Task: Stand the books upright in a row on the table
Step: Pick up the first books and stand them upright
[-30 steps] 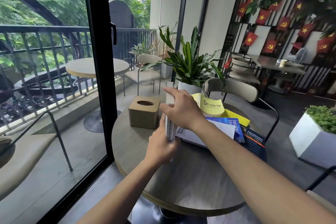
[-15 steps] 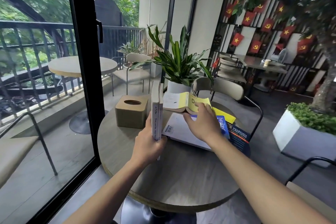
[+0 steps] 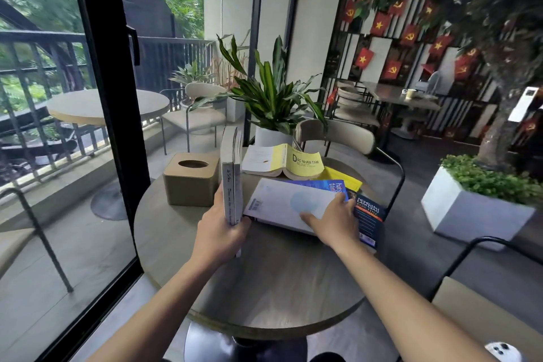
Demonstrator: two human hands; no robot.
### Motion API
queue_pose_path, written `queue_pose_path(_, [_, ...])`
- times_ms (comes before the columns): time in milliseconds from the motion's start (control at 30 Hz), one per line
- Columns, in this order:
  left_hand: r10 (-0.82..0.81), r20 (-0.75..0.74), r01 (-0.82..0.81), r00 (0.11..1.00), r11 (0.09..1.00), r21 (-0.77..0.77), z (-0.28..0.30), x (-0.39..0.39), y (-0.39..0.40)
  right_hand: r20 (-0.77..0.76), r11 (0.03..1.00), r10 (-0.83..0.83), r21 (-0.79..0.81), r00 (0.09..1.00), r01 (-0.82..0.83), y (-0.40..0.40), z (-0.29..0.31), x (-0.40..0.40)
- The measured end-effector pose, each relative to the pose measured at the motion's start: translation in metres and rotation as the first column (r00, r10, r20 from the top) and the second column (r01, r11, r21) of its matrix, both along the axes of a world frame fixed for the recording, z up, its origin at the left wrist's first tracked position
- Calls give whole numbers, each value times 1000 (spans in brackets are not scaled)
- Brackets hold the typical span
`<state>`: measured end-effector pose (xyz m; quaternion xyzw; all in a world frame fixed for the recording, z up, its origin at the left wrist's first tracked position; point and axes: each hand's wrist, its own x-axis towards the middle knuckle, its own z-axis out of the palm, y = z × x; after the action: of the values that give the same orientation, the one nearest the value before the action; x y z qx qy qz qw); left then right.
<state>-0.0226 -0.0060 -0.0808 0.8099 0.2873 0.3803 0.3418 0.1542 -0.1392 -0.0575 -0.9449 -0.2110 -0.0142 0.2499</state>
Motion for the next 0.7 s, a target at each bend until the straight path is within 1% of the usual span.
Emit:
queue_pose_path(100, [-32,-7,32,999,999,0,2,0,-2,-92,987,-28,156,995,43,-1,1,2])
queue_pose_path(167, [-18,-15,18,1000,1000,-11,1,0,0,-185,963,-21,262,982,70,-2,2,9])
queue_pose_path(267, [16,-30,-17,999,1000,-23,-3,2,3,-358,880,79,463,930,104,-6,8,19])
queue_pose_path(333, [21,-29,-22,999,1000,-14,-3,2,4,-409,834,114,534,905,136,-9,17,21])
queue_pose_path(433, [25,-24,-25,999,999,-21,-1,1,4,-402,781,168,611,900,128,-7,36,20])
queue_pose_path(500, [30,-29,-32,999,998,-48,1,1,3,-348,777,179,623,920,85,-2,52,15])
queue_pose_path(600, [23,-39,-27,999,994,-103,3,3,1,-232,795,209,606,950,-27,6,75,4])
queue_pose_path(700, [6,-51,-11,999,994,-107,4,5,2,-87,809,285,556,955,-191,16,91,-12])
